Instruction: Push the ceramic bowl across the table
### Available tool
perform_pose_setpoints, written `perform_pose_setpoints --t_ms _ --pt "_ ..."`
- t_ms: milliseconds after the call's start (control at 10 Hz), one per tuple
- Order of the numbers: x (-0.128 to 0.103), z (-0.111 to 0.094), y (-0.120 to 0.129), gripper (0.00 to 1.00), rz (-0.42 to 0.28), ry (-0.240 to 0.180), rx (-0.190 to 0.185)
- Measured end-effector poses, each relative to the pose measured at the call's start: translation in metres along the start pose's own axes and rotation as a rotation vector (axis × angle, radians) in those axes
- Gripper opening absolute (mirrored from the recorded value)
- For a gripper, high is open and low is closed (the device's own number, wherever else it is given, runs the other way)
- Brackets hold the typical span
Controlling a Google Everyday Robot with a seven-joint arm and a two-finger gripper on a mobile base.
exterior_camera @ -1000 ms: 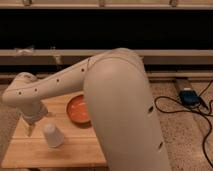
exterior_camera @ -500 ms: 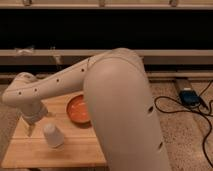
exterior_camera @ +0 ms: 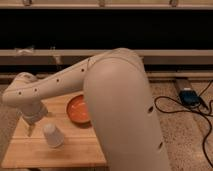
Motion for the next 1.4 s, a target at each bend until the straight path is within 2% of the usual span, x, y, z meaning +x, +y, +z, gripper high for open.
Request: perform_pose_setpoints --t_ms 400,600,800,1000,1400 --pt "0.000 -0.003 -0.003 0.80 0.006 0.006 0.010" --pt "0.003 -0.004 -0.026 0.80 0.042 0.024 0.034" --pt "0.006 -0.001 -0.069 0.80 0.090 0.043 0.053" --pt "0.017 0.005 -0.130 0.80 0.170 0.057 0.070" --pt "0.057 0.017 -0.208 0.80 0.329 0.076 0.111"
